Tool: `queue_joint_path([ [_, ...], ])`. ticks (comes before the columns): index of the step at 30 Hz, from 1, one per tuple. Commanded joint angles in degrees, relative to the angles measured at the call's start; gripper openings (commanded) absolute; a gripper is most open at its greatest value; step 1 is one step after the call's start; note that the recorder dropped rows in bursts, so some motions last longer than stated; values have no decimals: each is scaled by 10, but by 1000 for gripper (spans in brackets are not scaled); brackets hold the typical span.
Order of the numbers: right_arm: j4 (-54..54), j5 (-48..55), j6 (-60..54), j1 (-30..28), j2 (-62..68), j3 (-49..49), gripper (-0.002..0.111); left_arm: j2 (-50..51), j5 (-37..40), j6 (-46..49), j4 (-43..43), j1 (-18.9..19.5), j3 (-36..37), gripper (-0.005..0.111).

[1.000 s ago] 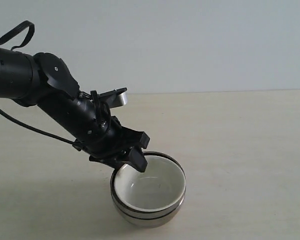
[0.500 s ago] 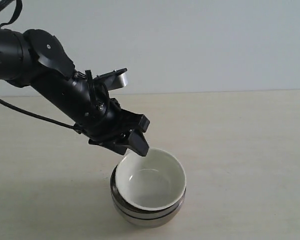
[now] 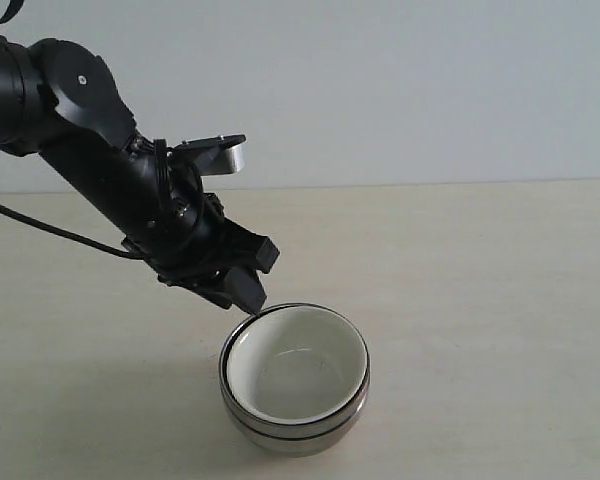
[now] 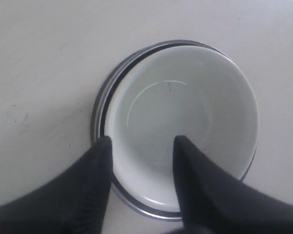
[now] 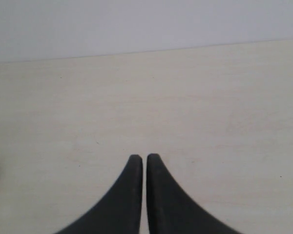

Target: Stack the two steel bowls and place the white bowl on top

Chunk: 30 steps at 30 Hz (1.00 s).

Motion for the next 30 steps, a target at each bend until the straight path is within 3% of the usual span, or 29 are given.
queue_joint_path([
  [1, -4, -4, -1, 2, -3, -1, 0, -24, -42, -13, 11, -1, 24, 18],
  [3, -4, -4, -1, 2, -3, -1, 0, -47, -126, -20, 11, -1, 70, 4],
  [13, -4, -4, -1, 2, -3, -1, 0, -196, -303, -19, -8, -1, 243, 4],
  [20, -4, -4, -1, 2, -3, -1, 0, -342, -473, -19, -58, -2, 421, 4],
  [25, -4, -4, -1, 2, -3, -1, 0, -451, -609, -90, -85, -2, 568, 4],
  [30, -4, -4, -1, 2, -3, -1, 0, -534, -635, -190, -85, -2, 663, 4],
])
